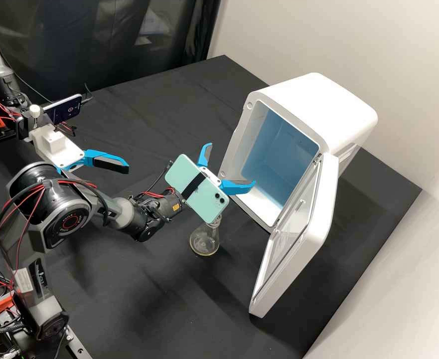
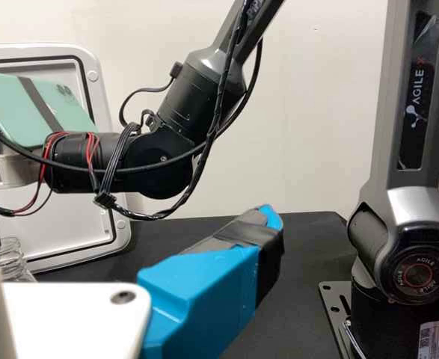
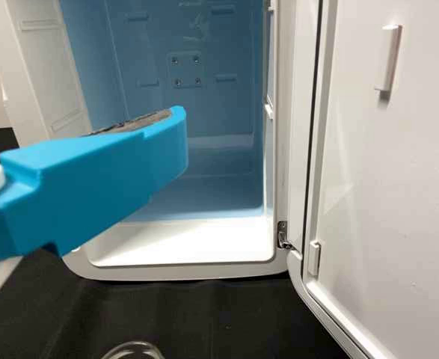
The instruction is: Place the flask in the incubator
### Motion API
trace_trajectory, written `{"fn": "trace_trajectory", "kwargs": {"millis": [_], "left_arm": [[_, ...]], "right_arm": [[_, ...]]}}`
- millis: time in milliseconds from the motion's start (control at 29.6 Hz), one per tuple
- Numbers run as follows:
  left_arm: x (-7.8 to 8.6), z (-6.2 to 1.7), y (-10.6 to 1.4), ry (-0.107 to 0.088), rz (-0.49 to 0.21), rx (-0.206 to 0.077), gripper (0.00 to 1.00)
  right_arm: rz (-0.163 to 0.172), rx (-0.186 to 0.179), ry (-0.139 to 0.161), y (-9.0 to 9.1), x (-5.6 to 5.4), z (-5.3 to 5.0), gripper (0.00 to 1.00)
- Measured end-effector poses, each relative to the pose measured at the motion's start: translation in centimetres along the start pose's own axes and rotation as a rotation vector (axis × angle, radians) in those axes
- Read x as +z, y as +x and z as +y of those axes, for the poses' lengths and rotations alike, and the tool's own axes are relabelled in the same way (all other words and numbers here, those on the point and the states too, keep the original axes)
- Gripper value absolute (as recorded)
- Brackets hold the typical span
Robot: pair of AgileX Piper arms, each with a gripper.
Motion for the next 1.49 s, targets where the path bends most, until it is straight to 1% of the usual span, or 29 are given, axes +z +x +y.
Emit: {"fn": "trace_trajectory", "kwargs": {"millis": [406,507,608,676,744,811,845,879,913,947,1014,1048,1116,1251,1285,1386,1487], "left_arm": [[0.0,0.0,0.0,0.0,0.0,0.0,1.0],[-0.2,-0.36,-0.3,0.003,0.005,-0.015,1.0],[-1.1,-1.23,-1.2,0.015,0.019,-0.054,1.0],[-1.7,-1.62,-1.9,0.01,0.034,-0.074,1.0],[-2.3,-1.65,-2.6,0.001,0.053,-0.077,1.0],[-2.9,-1.66,-3.4,-0.004,0.061,-0.073,1.0],[-3.3,-1.57,-3.8,-0.004,0.062,-0.063,1.0],[-3.6,-1.45,-4.3,-0.011,0.064,-0.047,1.0],[-3.9,-1.51,-4.6,-0.012,0.066,-0.046,1.0],[-4.2,-1.43,-5.0,-0.01,0.064,-0.037,1.0],[-4.9,-1.43,-5.8,-0.01,0.069,-0.029,1.0],[-5.2,-1.37,-6.2,-0.014,0.071,-0.023,1.0],[-5.9,-1.39,-6.8,-0.011,0.08,-0.016,1.0],[-7.2,-1.48,-8.0,-0.026,0.109,-0.001,1.0],[-7.5,-1.53,-8.3,-0.029,0.118,-0.002,1.0],[-8.3,-1.77,-9.0,-0.03,0.154,-0.016,1.0],[-8.9,-2.07,-9.4,-0.042,0.184,-0.027,1.0]], "right_arm": [[0.0,0.0,0.0,0.0,0.0,0.0,1.0],[0.0,0.0,0.0,0.0,0.0,0.0,1.0],[0.0,0.0,0.0,0.0,0.0,0.0,1.0],[0.0,0.0,0.0,0.0,0.0,0.0,1.0],[0.0,0.0,0.0,0.0,0.0,0.0,1.0],[0.0,0.0,0.0,0.0,0.0,0.0,1.0],[0.0,0.0,0.0,0.0,0.0,0.0,1.0],[0.0,0.0,0.0,0.0,0.0,0.0,1.0],[0.0,0.0,0.0,0.0,0.0,0.0,1.0],[0.0,0.0,0.0,0.0,0.0,0.0,1.0],[0.0,0.0,0.0,0.0,0.0,0.0,1.0],[0.0,0.0,0.0,0.0,0.0,0.0,1.0],[0.0,0.0,0.0,0.0,0.0,0.0,1.0],[0.0,0.0,0.0,0.0,0.0,0.0,1.0],[0.0,0.0,0.0,0.0,0.0,0.0,1.0],[0.0,0.0,0.0,0.0,0.0,0.0,1.0],[0.0,0.0,0.0,0.0,0.0,0.0,1.0]]}}
